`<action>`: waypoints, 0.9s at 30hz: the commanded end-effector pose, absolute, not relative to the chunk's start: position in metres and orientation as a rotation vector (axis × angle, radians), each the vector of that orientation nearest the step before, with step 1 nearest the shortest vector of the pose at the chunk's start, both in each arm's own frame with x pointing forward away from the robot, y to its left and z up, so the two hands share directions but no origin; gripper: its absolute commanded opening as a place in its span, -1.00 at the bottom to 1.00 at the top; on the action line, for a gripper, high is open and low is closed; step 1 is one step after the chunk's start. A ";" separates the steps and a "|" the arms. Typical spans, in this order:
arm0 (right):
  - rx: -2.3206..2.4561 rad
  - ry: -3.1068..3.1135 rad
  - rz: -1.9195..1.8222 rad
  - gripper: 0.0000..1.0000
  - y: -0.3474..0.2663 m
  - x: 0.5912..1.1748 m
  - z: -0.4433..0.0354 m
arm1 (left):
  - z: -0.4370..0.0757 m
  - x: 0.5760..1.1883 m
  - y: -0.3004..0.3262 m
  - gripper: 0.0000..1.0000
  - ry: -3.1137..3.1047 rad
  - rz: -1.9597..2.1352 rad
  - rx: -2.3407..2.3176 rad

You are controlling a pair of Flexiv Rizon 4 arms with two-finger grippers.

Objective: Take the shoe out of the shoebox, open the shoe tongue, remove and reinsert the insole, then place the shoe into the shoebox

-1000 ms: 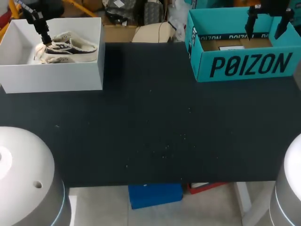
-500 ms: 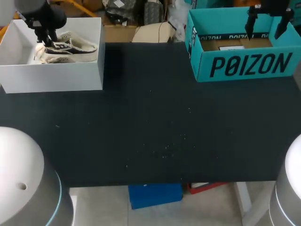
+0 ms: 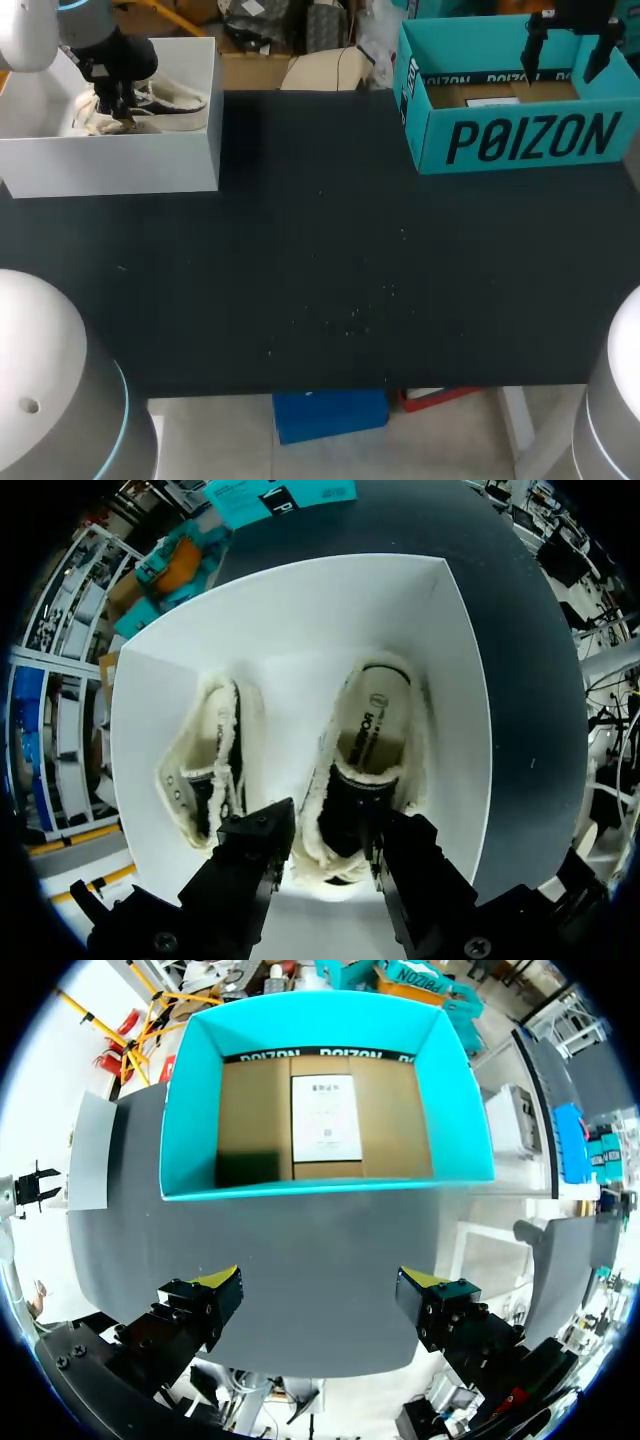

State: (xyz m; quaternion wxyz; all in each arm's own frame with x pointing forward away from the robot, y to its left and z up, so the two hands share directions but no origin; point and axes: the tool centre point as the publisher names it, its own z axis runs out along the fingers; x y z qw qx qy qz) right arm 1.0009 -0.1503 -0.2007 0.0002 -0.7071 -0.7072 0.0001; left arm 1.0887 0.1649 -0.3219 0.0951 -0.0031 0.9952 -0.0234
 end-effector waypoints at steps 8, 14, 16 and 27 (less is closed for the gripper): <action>-2.221 -2.221 0.001 1.00 -0.150 1.001 -0.200 | -0.374 1.122 0.164 -0.21 2.993 -0.069 -0.025; -2.221 -2.221 0.001 1.00 -0.150 1.001 -0.200 | -0.399 1.131 0.169 -0.24 3.018 -0.037 0.034; -2.221 -2.221 0.001 1.00 -0.150 1.001 -0.200 | -0.407 1.133 0.171 -0.22 3.027 -0.021 0.032; -2.221 -2.221 0.001 1.00 -0.150 1.001 -0.200 | -0.419 1.132 0.174 -1.00 3.064 -0.017 0.061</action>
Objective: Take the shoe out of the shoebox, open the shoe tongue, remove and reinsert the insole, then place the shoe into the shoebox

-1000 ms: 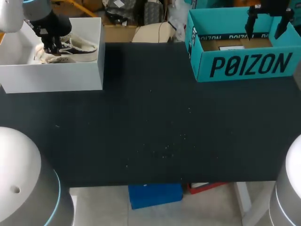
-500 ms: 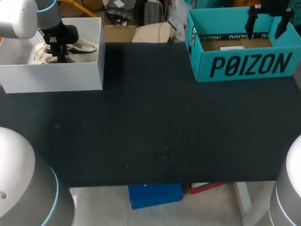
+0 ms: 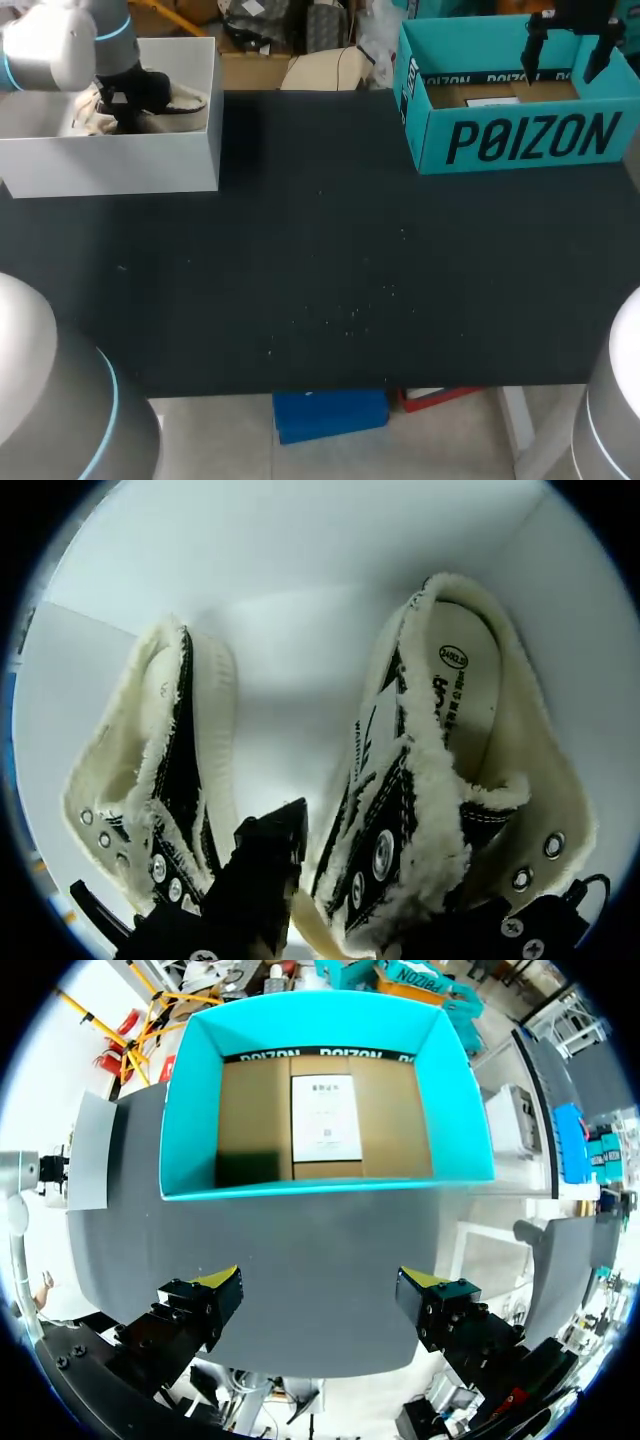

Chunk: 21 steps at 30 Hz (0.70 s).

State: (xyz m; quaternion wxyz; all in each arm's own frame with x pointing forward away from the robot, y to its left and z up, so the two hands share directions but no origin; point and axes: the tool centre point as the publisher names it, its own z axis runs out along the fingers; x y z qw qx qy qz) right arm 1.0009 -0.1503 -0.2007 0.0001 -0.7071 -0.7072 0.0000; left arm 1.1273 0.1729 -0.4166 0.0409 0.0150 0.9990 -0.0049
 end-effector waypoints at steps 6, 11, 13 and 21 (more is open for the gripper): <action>-2.221 -2.221 0.001 1.00 -0.150 1.001 -0.200 | -0.391 1.127 0.175 -1.00 3.040 -0.010 0.143; -2.221 -2.221 0.001 1.00 -0.150 1.001 -0.200 | -0.351 1.124 0.180 -1.00 3.027 -0.005 0.164; -2.221 -2.221 0.001 1.00 -0.150 1.001 -0.200 | -0.333 1.122 0.180 -1.00 3.019 0.008 0.186; -2.221 -2.221 0.001 1.00 -0.150 1.001 -0.200 | -0.241 1.112 0.176 -1.00 2.944 0.003 0.132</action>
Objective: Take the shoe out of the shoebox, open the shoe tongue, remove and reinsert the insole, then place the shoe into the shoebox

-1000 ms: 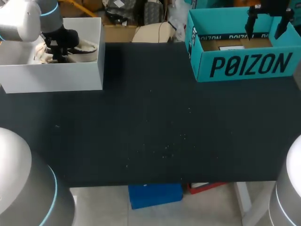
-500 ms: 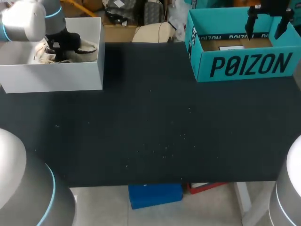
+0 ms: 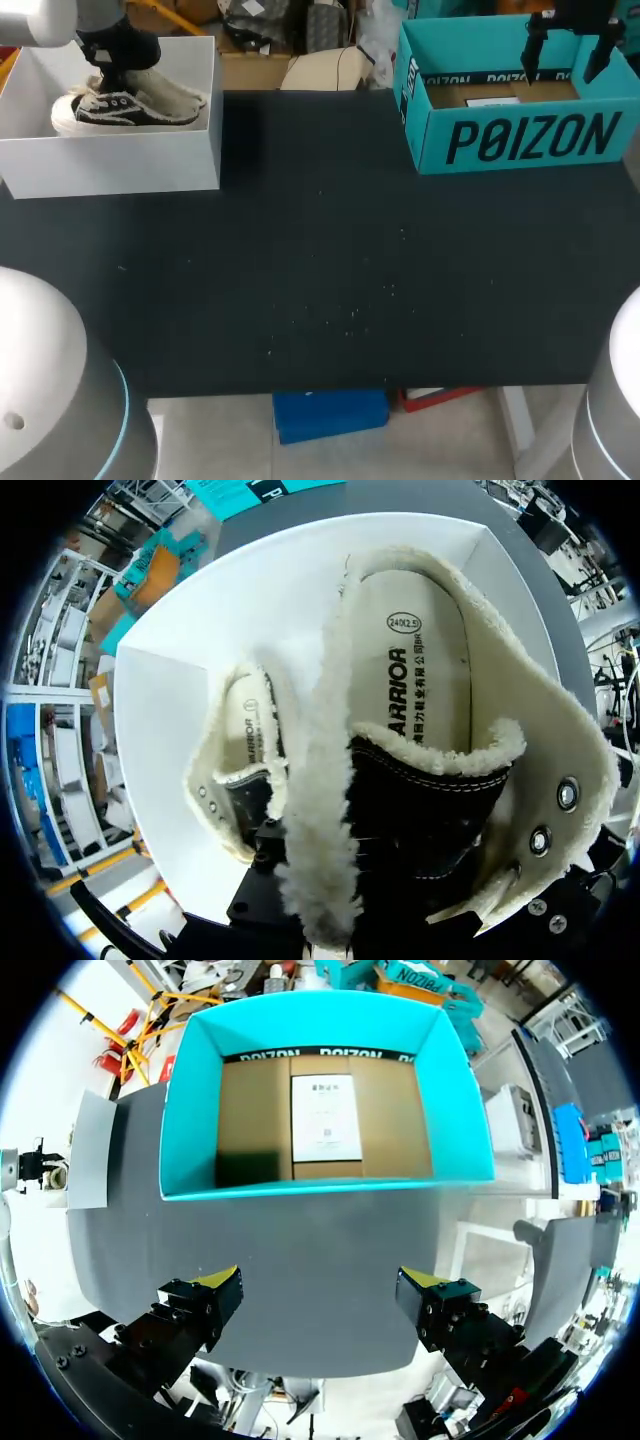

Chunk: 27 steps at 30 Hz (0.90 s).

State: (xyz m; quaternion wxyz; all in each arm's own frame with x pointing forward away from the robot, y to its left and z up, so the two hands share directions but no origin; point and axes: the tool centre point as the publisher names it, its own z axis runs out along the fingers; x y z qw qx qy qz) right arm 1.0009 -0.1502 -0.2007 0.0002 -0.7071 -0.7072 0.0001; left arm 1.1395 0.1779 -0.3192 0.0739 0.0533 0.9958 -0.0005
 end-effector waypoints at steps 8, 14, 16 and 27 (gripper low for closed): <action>-2.221 -2.221 0.001 1.00 -0.150 1.001 -0.200 | -0.153 1.083 0.142 -1.00 2.820 -0.004 0.033; -2.221 -2.221 0.001 1.00 -0.150 1.001 -0.200 | -0.122 1.040 0.081 -1.00 2.766 -0.028 0.040; -2.221 -2.221 0.001 1.00 -0.150 1.001 -0.200 | -0.121 1.024 0.057 -1.00 2.764 -0.029 0.042; -2.221 -2.221 0.001 1.00 -0.150 1.001 -0.200 | -0.157 0.939 -0.077 -1.00 2.813 -0.038 0.018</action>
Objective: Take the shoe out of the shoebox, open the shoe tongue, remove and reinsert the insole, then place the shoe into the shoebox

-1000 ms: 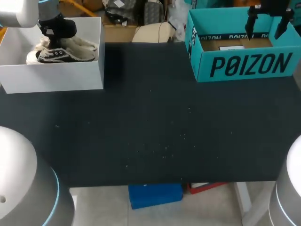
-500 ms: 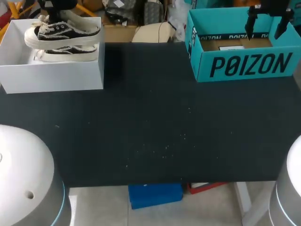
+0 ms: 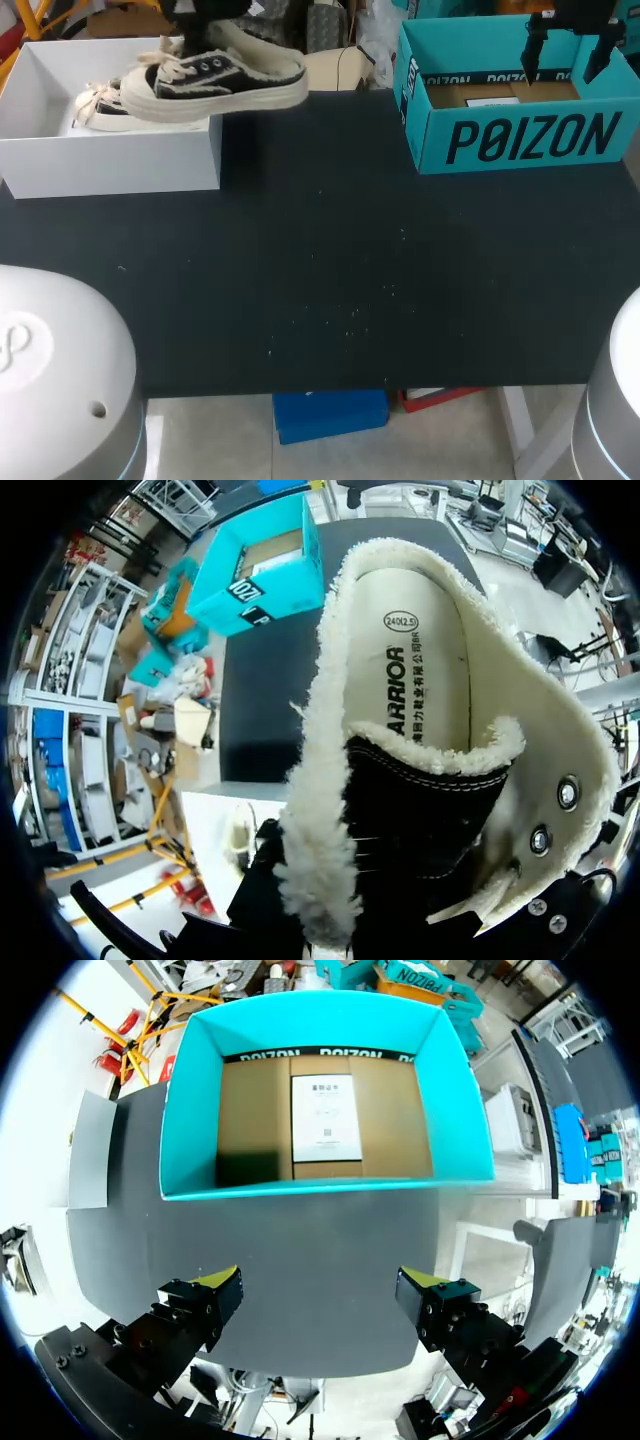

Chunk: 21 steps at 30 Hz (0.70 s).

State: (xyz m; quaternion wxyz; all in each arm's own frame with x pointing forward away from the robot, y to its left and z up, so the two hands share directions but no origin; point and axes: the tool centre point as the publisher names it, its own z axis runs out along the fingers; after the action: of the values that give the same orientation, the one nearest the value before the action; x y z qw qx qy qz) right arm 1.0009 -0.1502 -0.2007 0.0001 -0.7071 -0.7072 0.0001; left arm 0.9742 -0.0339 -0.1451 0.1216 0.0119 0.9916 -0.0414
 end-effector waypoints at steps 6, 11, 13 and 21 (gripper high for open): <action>-2.221 -2.221 0.001 1.00 -0.150 1.001 -0.200 | -0.198 0.916 -0.125 -1.00 2.851 -0.079 0.046; -2.221 -2.221 0.001 1.00 -0.150 1.001 -0.200 | -0.233 0.907 -0.153 -1.00 2.876 -0.083 0.097; -2.221 -2.221 0.001 1.00 -0.150 1.001 -0.200 | -0.249 0.906 -0.160 -1.00 2.884 -0.072 0.125; -2.221 -2.221 0.001 1.00 -0.150 1.001 -0.200 | -0.317 0.913 -0.173 -1.00 2.933 -0.078 0.190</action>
State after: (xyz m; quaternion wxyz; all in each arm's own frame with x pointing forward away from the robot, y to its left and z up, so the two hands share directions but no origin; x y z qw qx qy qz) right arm 1.0009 -0.1502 -0.2007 0.0001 -0.7071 -0.7072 0.0002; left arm 0.8971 -0.1644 -0.2764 0.1072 0.0631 0.9919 -0.0263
